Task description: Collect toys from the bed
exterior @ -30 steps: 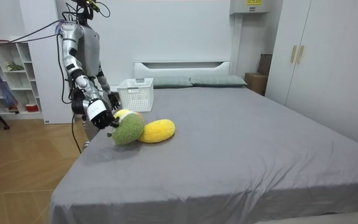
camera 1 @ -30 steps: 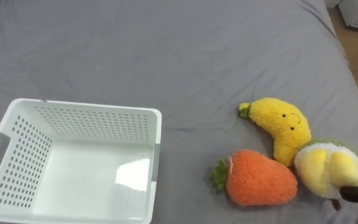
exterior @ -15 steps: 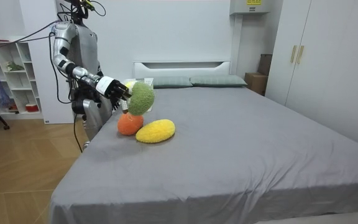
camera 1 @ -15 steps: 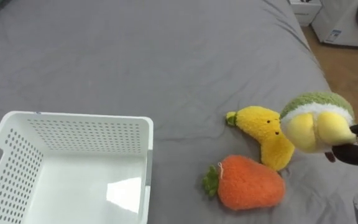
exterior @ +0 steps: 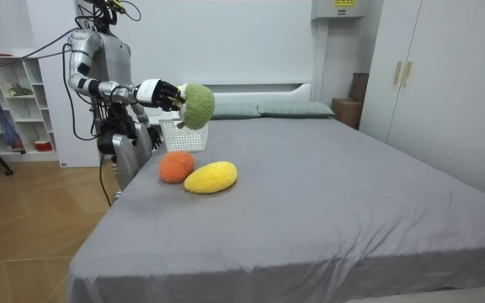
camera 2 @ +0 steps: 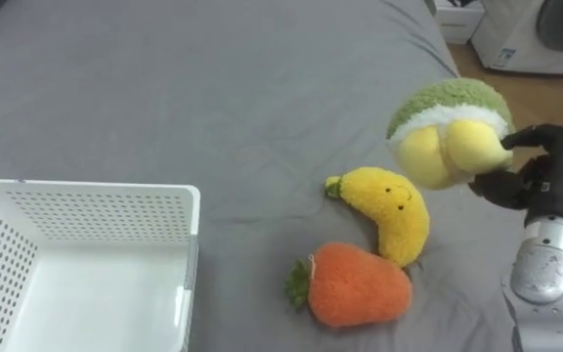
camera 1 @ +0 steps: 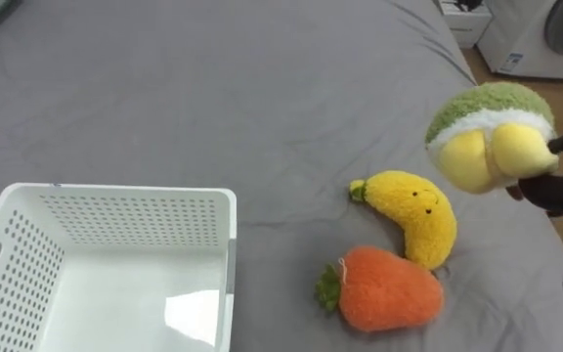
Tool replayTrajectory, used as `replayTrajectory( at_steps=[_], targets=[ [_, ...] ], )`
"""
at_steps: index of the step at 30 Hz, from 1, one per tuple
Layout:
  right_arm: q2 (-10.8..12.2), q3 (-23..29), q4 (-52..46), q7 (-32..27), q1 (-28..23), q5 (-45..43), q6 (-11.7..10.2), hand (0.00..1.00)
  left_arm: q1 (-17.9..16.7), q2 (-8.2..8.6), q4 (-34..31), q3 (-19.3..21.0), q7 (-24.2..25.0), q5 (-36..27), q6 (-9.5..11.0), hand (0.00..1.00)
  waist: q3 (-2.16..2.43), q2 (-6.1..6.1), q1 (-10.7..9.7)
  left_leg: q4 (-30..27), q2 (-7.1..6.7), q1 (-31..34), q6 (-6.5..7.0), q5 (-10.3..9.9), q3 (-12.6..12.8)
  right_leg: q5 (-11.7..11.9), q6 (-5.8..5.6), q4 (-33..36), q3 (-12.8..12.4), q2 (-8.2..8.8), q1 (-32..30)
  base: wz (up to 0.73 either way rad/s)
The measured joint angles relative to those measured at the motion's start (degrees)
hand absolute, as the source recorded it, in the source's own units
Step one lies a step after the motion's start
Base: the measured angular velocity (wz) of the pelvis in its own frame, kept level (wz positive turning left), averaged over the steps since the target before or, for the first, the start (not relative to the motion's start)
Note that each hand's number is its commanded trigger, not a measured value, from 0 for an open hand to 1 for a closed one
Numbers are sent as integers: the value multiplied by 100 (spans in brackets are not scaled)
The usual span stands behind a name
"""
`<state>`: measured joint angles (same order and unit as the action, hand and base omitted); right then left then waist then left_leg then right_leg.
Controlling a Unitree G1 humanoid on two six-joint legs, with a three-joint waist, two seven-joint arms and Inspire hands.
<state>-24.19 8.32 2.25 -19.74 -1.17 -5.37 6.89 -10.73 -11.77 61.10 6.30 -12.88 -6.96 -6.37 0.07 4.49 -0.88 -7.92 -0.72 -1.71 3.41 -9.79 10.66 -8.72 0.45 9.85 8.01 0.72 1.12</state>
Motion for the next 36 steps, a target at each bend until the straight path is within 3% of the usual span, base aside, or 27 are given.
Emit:
replayTrajectory(
  at_steps=[4,6,13,18,21,27,32,36],
  targets=[
    [0,-1,-429,204,117,-46,74,100,-34,20,-45,60,4,39,0,0,-7,9,82,-1,-1,-12,0,0,-2,0,0,-4,-4,-2,33,1],
    [34,-13,-593,319,132,-240,84,100,-17,28,-42,67,5,43,4,0,-55,6,166,20,-6,-83,1,-2,-53,-1,-2,-16,43,0,136,10],
    [152,-243,-1211,502,456,-577,138,100,-39,53,48,65,4,231,47,0,-63,10,396,10,-13,-43,0,-1,-168,-9,-14,-16,198,9,145,8],
    [225,-868,-1729,905,748,-603,320,100,-95,87,76,57,3,665,21,0,-13,87,599,-36,-17,-17,-13,7,-320,-10,-16,-24,329,11,181,14],
    [253,-1163,-2076,1227,910,-596,322,100,-105,102,77,30,2,787,0,0,6,119,670,-100,-28,32,-13,7,-451,-10,-16,-25,468,27,192,23],
    [631,-1823,-2184,1509,989,-613,386,100,-71,101,75,-50,-9,797,-80,0,3,131,909,-178,-42,150,-9,2,-548,-9,-16,-22,581,49,204,11],
    [666,-2398,-2185,1959,989,-616,457,100,30,100,82,-76,-7,1042,-128,0,2,130,1091,-191,-74,187,-3,6,-612,-10,-16,-23,573,68,184,4],
    [878,-2742,-2184,2148,993,-611,456,100,187,101,80,-106,7,1033,-112,0,-16,101,1322,-246,-80,206,4,16,-629,-10,-16,-23,621,78,203,2]
  ],
)
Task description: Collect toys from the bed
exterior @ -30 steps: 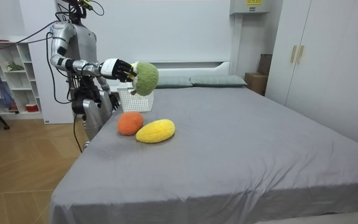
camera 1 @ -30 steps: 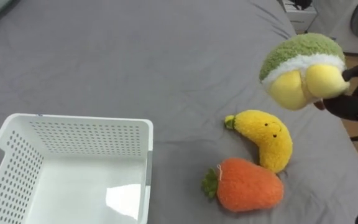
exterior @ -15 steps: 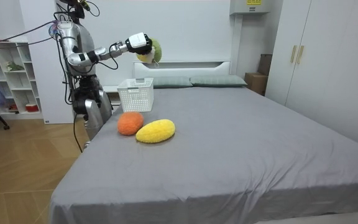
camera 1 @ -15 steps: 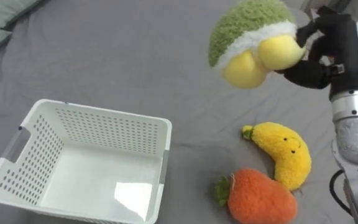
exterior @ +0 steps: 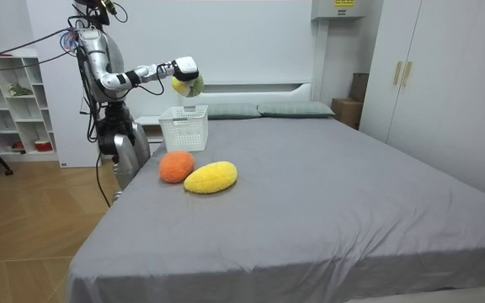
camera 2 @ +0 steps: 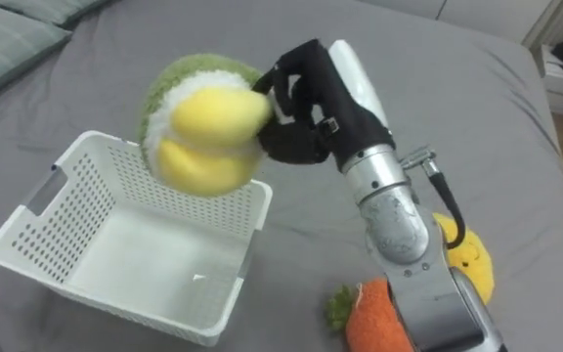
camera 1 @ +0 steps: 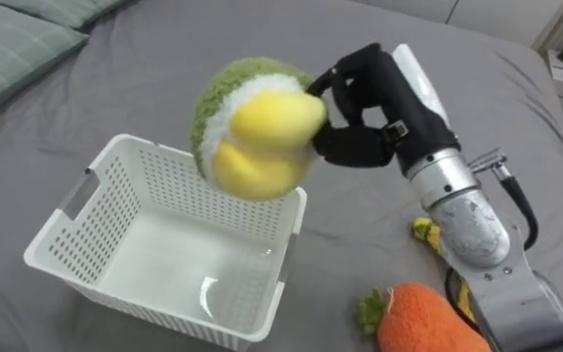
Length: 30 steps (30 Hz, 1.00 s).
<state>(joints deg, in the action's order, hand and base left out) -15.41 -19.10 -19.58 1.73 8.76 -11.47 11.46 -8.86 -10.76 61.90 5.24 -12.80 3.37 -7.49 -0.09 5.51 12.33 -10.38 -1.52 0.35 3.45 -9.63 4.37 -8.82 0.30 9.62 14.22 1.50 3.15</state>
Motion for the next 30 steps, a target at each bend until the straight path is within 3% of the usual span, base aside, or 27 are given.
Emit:
replayTrajectory(
  at_steps=[3,8,15,20,24,30],
  targets=[
    [155,-293,0,136,1,27,-1,100,83,-12,0,-191,14,-28,4,0,-25,-35,73,-4,-13,10,3,-1,-24,0,0,0,1,1,1,1],
    [222,-586,5,289,4,190,-2,100,117,-13,0,-218,50,6,4,0,-33,-48,122,5,-26,44,8,-3,-93,0,0,-5,15,-2,-17,6],
    [314,-1202,393,602,54,71,42,100,384,3,-59,-448,-65,-3,3,0,-37,1,229,8,-32,213,3,53,-197,0,0,-21,276,17,-122,11],
    [386,-1353,716,788,115,85,120,100,440,5,-64,-569,-73,-23,2,0,-11,87,232,7,-66,286,3,56,-306,0,0,-106,364,11,-121,10],
    [448,-1370,1087,774,114,74,219,100,432,55,-51,-574,-88,-53,0,0,-32,133,388,5,-75,282,4,57,-314,0,0,-107,365,25,-123,1],
    [451,-1393,1127,754,114,-36,249,100,367,95,-17,-577,-169,-51,-14,0,-46,150,456,6,-115,302,22,68,-409,0,-1,-109,421,33,-115,6]
  ],
)
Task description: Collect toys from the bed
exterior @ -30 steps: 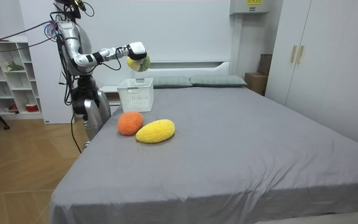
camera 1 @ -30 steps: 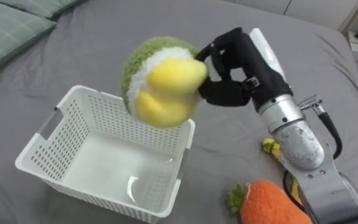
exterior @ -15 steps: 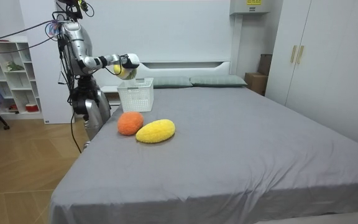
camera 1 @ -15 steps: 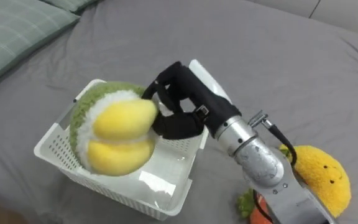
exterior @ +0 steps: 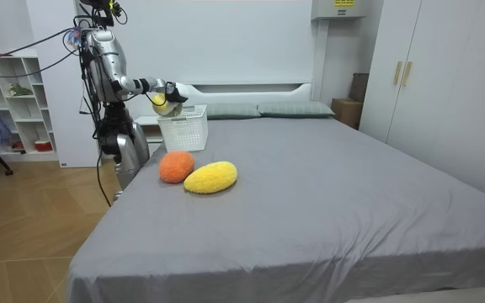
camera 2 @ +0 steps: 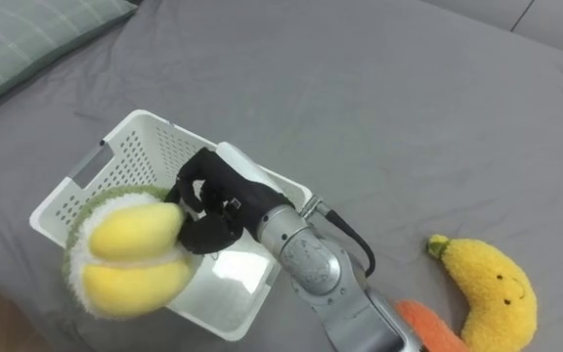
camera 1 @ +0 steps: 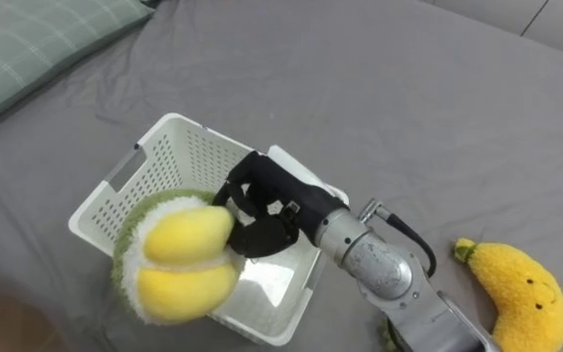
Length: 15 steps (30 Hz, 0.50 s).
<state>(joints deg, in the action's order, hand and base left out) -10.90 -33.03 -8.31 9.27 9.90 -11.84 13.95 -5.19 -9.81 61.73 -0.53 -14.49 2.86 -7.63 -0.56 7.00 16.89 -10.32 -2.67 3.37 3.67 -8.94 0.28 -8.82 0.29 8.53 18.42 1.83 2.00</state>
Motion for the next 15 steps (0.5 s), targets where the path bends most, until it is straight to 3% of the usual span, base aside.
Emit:
replayTrajectory(
  at_steps=[9,10,11,12,13,15],
  targets=[
    [5,59,-1,8,1,-134,-3,100,-193,-37,29,92,144,56,-46,0,-7,-9,53,-17,-10,13,5,4,-40,0,0,3,-33,1,10,0],
    [4,59,-1,8,1,-134,-3,80,-204,-37,30,104,153,56,-64,0,-8,-11,53,-19,-10,16,5,4,-44,0,0,3,-32,1,10,4],
    [-2,59,-1,5,1,-134,-4,53,-218,-38,30,123,164,56,-81,0,-11,-14,53,-21,-12,23,5,4,-54,0,0,3,-21,3,10,4],
    [-9,65,0,1,2,-134,-5,5,-222,-38,30,142,172,57,-90,0,-17,-22,54,-22,-12,22,5,3,-57,0,0,3,-21,4,9,3],
    [-11,65,0,-1,1,-134,-6,0,-224,-38,30,145,173,57,-96,0,-21,-28,56,-22,-12,22,5,3,-57,0,0,3,-21,4,10,0],
    [-13,66,0,-45,1,-146,-10,0,-224,-38,30,149,174,57,-108,0,-38,-52,53,-23,-13,20,5,3,-56,0,0,3,-14,6,11,0]
  ],
)
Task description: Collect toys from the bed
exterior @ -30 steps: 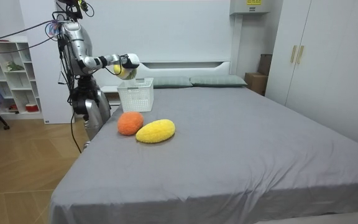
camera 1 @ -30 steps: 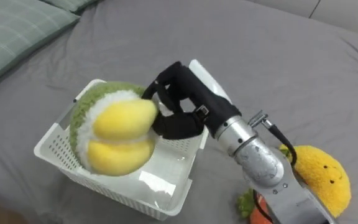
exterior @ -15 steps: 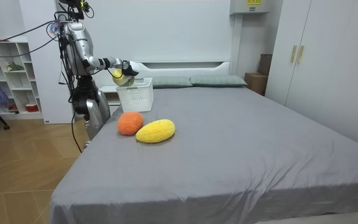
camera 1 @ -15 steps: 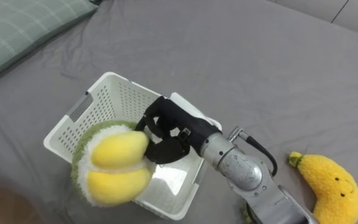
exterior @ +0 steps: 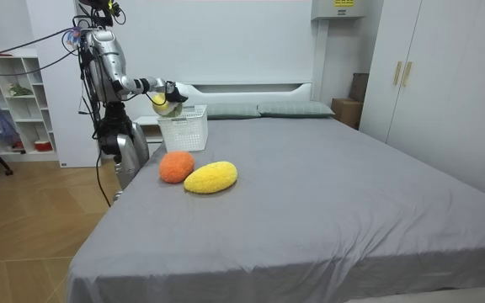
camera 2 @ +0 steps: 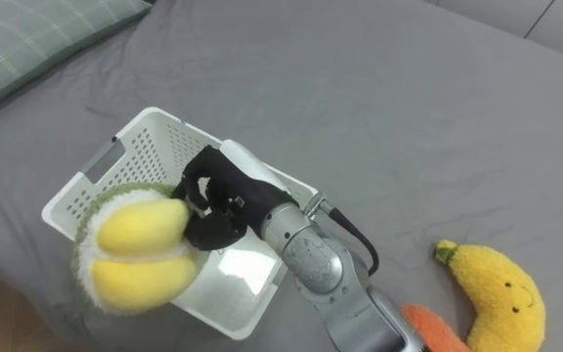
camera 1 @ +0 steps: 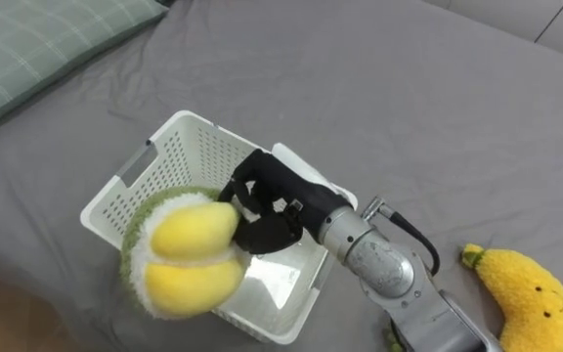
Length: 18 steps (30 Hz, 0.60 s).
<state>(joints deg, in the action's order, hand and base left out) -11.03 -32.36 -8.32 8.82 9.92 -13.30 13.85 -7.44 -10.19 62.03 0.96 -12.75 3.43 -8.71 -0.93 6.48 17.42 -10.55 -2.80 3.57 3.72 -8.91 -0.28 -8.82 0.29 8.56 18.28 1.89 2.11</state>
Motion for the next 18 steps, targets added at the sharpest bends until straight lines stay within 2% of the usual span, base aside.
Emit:
replayTrajectory(
  at_steps=[6,8,14,16,18],
  targets=[
    [-10,178,3,-74,0,-24,-8,0,28,4,112,-4,-2,-42,7,0,-53,-78,-58,-20,-2,-13,0,0,-10,0,0,0,52,5,33,0],
    [-9,217,3,-98,0,-16,-10,0,35,6,114,-3,-2,-41,8,0,-57,-83,-73,-21,-2,-12,0,0,-8,0,0,0,52,5,32,0],
    [-13,225,3,-175,-1,-53,-10,0,19,7,112,4,-2,-38,6,0,-51,-88,-142,-36,0,-10,0,0,-2,0,0,2,47,5,30,0],
    [-11,225,3,-178,-1,-66,-10,0,36,8,111,4,-2,-38,5,0,-40,-102,-145,-43,0,-9,0,0,-2,0,0,3,50,6,31,0],
    [-10,224,3,-178,-1,-74,-10,0,41,8,110,7,-2,-38,4,0,-10,-132,-143,-47,-1,-12,1,0,-1,0,0,5,50,6,32,0]
  ],
)
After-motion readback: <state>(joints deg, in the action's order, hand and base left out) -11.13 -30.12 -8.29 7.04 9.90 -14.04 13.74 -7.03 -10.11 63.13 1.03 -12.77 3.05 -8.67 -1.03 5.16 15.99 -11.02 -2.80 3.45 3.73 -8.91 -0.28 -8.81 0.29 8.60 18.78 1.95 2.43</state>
